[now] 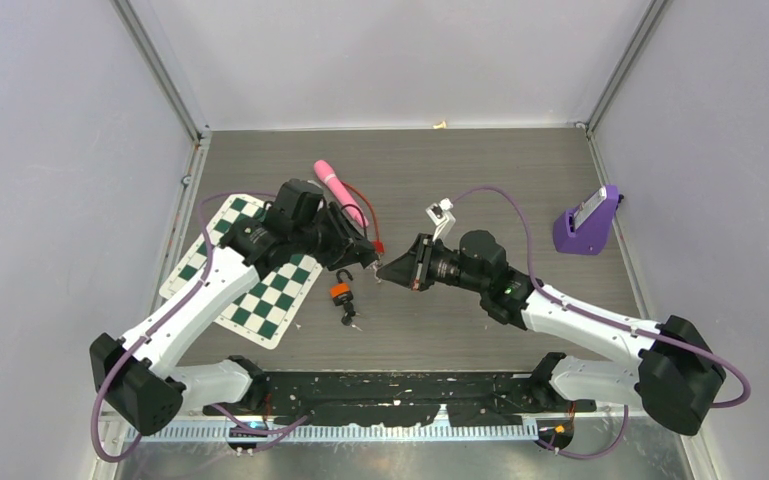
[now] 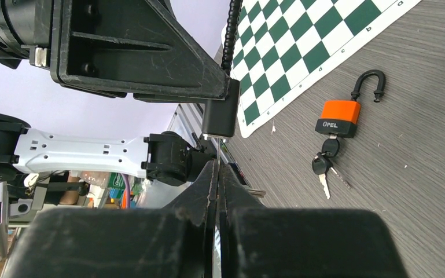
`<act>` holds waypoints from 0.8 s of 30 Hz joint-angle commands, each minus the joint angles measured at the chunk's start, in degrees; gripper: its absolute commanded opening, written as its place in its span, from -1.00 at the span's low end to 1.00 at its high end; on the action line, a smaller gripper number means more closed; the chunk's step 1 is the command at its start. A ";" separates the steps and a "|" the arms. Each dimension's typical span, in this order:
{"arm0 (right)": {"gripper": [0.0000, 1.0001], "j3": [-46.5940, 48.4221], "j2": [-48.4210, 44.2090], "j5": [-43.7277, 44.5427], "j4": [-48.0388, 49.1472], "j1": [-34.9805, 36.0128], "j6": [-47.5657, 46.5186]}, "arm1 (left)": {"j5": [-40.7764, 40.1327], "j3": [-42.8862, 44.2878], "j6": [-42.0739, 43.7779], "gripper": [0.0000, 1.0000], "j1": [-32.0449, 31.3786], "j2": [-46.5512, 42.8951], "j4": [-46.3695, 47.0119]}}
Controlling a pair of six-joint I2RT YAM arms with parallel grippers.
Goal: Unlock with the key
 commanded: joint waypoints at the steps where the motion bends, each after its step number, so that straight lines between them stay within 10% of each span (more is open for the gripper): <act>1: -0.89 3.39 0.53 1.61 1.77 -0.40 0.09 | 1.60 0.38 1.11 -1.00 -0.36 -2.33 1.14; 24: -0.90 3.27 3.05 10.58 6.63 2.70 -5.48 | -5.47 1.34 -7.39 -1.00 -7.50 -0.98 -1.20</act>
